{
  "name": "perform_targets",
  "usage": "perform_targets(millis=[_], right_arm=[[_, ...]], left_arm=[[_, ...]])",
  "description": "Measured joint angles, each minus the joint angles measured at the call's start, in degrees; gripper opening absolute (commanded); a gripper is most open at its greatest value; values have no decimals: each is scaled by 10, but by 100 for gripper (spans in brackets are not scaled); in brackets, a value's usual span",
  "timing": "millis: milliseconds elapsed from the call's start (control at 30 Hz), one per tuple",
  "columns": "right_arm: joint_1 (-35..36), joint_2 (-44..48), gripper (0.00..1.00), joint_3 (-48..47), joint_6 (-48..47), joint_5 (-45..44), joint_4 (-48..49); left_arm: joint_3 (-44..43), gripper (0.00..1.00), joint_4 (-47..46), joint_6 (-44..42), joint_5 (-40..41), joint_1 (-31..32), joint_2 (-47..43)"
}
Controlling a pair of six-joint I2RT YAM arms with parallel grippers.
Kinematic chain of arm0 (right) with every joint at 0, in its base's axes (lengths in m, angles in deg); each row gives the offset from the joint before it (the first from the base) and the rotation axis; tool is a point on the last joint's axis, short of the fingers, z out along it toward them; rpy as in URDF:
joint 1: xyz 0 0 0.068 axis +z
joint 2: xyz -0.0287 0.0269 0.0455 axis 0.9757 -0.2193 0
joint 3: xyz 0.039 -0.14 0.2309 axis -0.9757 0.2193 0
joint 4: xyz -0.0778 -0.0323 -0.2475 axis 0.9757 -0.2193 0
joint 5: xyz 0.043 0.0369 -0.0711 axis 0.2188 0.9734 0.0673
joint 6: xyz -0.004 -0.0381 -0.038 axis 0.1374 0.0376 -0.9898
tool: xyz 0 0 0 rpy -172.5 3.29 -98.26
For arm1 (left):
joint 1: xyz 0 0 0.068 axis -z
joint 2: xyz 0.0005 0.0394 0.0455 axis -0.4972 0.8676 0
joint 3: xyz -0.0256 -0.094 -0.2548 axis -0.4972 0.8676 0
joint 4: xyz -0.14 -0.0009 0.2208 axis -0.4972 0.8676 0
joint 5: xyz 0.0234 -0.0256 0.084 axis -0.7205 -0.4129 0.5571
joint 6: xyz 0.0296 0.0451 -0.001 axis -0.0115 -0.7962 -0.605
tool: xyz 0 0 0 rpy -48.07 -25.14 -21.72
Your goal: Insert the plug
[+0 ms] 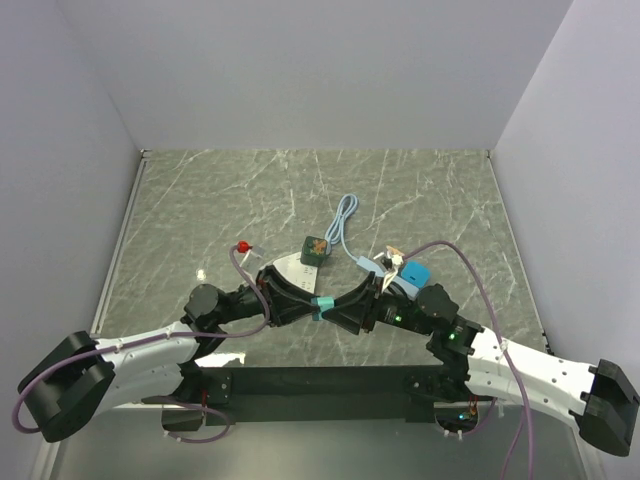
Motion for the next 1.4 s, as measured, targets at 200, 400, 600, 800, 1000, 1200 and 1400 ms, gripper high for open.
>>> perform_targets(millis=[200, 400, 600, 800, 1000, 1200, 1400], right_arm=[[-4, -3, 11, 8, 2, 13, 23], [-5, 13, 0, 13, 1, 14, 21], [-25, 90, 0, -26, -32, -29, -119], [-61, 100, 0, -121, -50, -79, -251], [-69, -47, 0, -228, -50, -129, -334], [-70, -215, 0, -284, -35, -144, -377], [-70, -314, 0, -326, -10, -156, -398]], left_arm=[[-1, 7, -10, 0, 0, 6, 5], [-5, 76, 15, -10, 24, 9, 9], [-3, 91, 65, -13, 67, -25, -2], [8, 90, 168, -26, 200, -76, -30], [9, 89, 252, -43, 296, -129, -9], [10, 88, 268, -55, 340, -164, 48], [10, 87, 242, -59, 344, -181, 116]])
